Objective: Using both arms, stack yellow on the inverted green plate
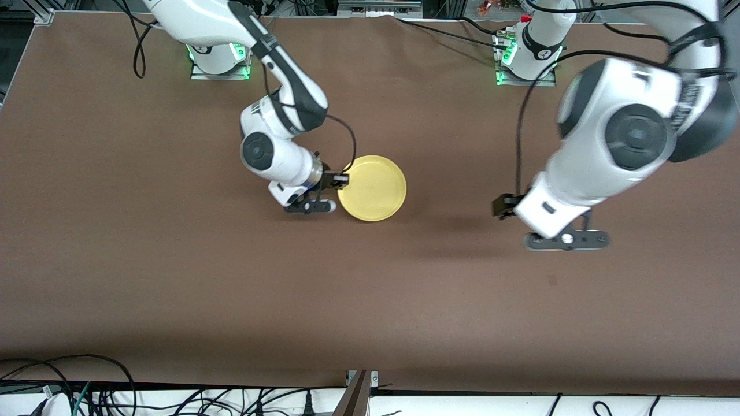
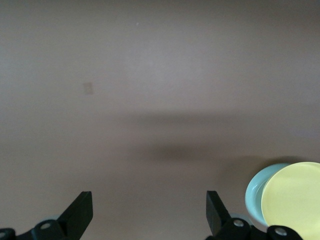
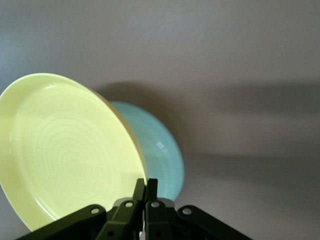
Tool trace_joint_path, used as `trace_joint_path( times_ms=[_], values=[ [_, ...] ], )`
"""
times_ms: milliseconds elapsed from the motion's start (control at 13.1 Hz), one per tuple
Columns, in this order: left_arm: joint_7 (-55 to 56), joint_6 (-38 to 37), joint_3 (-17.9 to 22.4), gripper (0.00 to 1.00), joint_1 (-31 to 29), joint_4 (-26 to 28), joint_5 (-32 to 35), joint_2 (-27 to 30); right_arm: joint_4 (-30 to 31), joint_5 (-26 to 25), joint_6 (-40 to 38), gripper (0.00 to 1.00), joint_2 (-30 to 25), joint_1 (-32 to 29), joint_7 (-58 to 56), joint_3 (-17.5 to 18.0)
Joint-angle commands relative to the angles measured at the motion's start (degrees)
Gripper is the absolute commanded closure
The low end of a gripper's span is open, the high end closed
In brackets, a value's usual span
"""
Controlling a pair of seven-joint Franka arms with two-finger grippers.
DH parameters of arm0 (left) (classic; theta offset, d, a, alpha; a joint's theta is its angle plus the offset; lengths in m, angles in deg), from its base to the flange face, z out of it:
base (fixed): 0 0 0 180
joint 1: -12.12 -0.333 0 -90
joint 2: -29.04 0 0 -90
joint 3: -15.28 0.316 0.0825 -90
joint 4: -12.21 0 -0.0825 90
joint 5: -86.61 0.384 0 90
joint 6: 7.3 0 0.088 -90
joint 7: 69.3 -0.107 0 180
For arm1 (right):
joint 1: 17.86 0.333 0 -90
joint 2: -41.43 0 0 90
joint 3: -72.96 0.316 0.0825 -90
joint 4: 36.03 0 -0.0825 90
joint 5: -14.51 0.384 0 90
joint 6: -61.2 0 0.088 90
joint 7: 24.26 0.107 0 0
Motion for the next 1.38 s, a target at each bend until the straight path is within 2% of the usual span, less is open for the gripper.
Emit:
trace_joint_path(
  times_ms=[0, 230, 383, 536, 689, 919, 1149, 1302],
  values=[
    [-5.38, -6.36, -0.68, 0.00, -1.44, 3.47, -1.06, 5.55, 7.48, -0.40, 5.00, 1.00, -3.65, 0.59, 0.58, -0.06],
    [-4.88, -7.17, -0.85, 0.00, -1.37, 11.89, 2.78, 12.57, 11.52, -0.40, 9.40, 1.00, -4.27, 2.88, 0.59, -0.14],
    [-2.08, -7.78, -1.12, 0.00, -0.84, 14.28, 3.34, 14.61, 12.94, -0.40, 12.21, 1.00, -4.27, 3.23, 0.58, 0.20],
    [-0.47, -7.62, -1.39, 0.00, -1.62, 17.01, 2.46, 16.63, 13.29, -0.31, 14.06, 1.00, -3.74, 4.28, 0.59, 0.21],
    [-1.18, -7.35, -1.39, 0.00, -4.77, 18.42, -1.73, 17.77, 13.21, -0.31, 15.30, 1.00, -3.30, 4.37, 0.58, 0.21],
    [-8.99, -0.96, -1.39, 0.00, -8.21, 26.04, -5.62, 21.63, 13.21, -0.31, 16.62, 1.00, -2.69, 4.55, 0.41, 0.21],
    [-8.74, -0.49, -0.78, 0.00, -9.18, 26.95, -5.02, 24.27, 13.21, -0.31, 17.06, 1.00, -2.33, 4.46, -0.03, -0.14],
    [-9.79, -0.84, -1.30, 0.00, -13.04, 26.69, -4.93, 26.56, 13.21, -0.31, 17.15, 1.00, -2.07, 4.29, -0.21, -0.32]
  ],
)
